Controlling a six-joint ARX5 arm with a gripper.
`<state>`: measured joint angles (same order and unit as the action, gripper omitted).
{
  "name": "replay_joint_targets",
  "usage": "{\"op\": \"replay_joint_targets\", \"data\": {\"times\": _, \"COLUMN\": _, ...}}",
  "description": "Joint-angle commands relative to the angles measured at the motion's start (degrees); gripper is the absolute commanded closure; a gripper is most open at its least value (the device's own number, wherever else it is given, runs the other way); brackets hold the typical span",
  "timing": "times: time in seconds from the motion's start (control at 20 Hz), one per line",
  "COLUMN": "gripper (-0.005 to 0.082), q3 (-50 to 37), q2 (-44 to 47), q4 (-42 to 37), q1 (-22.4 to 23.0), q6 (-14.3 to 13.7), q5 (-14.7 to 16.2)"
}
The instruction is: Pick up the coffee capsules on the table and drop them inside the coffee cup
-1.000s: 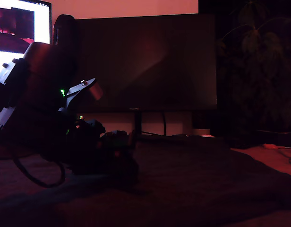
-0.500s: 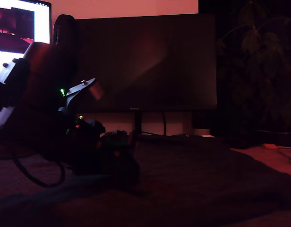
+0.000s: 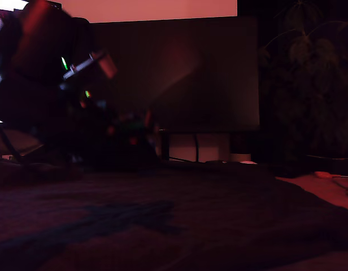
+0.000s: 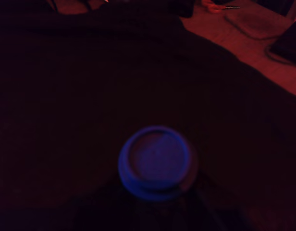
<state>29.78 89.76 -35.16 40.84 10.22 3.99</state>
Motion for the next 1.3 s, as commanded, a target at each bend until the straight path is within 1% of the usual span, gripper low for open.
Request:
{"op": "replay_joint_targets", "data": {"times": 0.0, "gripper": 0.0592, "q3": 0.0, "q2": -2.7, "q4": 1.6, "q1": 0.0, "q6": -0.9, "q5": 0.0}}
{"op": "replay_joint_targets", "data": {"times": 0.25, "gripper": 0.0592, "q3": 0.0, "q2": -9.7, "q4": 9.0, "q1": 0.0, "q6": -1.7, "q5": 0.0}}
{"op": "replay_joint_targets", "data": {"times": 0.5, "gripper": 0.0592, "q3": 0.0, "q2": -16.3, "q4": 15.1, "q1": 0.0, "q6": -1.7, "q5": -0.2}}
{"op": "replay_joint_targets", "data": {"times": 0.65, "gripper": 0.0592, "q3": 0.0, "q2": -19.5, "q4": 18.8, "q1": 0.0, "q6": -1.7, "q5": -1.5}}
{"op": "replay_joint_targets", "data": {"times": 0.9, "gripper": 0.0592, "q3": 0.0, "q2": -23.1, "q4": 21.9, "q1": -0.1, "q6": -1.7, "q5": -3.5}}
{"op": "replay_joint_targets", "data": {"times": 1.25, "gripper": 0.0592, "q3": -0.1, "q2": -26.9, "q4": 26.7, "q1": -3.9, "q6": -1.7, "q5": -3.6}}
